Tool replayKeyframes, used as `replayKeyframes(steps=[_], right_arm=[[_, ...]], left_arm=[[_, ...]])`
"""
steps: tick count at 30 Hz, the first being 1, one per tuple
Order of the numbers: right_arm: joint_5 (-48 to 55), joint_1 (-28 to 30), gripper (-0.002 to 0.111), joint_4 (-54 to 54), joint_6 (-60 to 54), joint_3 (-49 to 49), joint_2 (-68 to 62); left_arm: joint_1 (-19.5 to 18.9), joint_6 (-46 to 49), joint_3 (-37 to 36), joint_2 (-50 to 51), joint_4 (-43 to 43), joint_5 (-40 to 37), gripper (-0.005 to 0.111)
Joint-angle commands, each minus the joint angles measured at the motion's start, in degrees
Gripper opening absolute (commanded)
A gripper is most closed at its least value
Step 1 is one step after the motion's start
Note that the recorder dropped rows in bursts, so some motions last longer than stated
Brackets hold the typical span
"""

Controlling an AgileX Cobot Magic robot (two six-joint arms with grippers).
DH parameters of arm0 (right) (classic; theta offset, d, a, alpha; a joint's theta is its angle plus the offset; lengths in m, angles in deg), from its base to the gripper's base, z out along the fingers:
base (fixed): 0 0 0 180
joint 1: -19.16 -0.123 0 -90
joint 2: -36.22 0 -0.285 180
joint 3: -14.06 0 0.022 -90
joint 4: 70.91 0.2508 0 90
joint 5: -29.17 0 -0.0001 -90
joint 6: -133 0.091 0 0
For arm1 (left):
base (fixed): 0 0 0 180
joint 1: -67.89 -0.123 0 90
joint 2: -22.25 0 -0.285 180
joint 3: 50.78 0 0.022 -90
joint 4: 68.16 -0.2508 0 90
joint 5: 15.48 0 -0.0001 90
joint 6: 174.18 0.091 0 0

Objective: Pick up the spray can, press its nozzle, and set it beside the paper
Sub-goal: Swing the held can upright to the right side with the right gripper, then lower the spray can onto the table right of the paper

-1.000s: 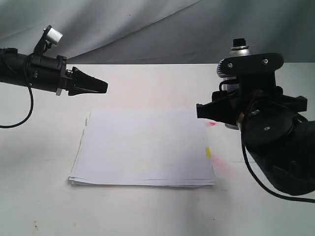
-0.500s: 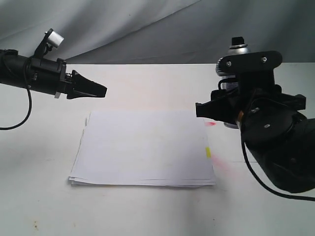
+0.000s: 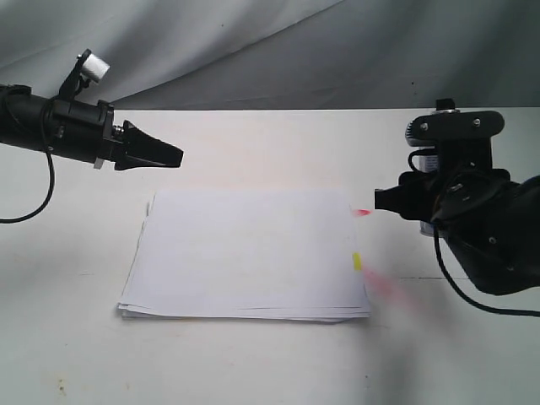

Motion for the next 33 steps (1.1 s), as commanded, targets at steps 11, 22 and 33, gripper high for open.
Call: replayKeyframes(steps=[11, 22, 33], right_arm=[[1.1, 0.4, 0.000, -2.0, 0.2, -0.5, -0.2], [2.0, 1.1, 0.000, -2.0, 0.2, -0.5, -0.1], [3.5, 1.1, 0.000, -2.0, 0.0, -1.9, 1.2]], left_arm=[[0.0, -0.2, -0.2, -0.5, 13.5, 8.7, 0.000], [0.0, -0.2, -0.2, -0.5, 13.3, 8.8, 0.000], [0.0, -0.2, -0.2, -0.5, 13.3, 8.8, 0.000]])
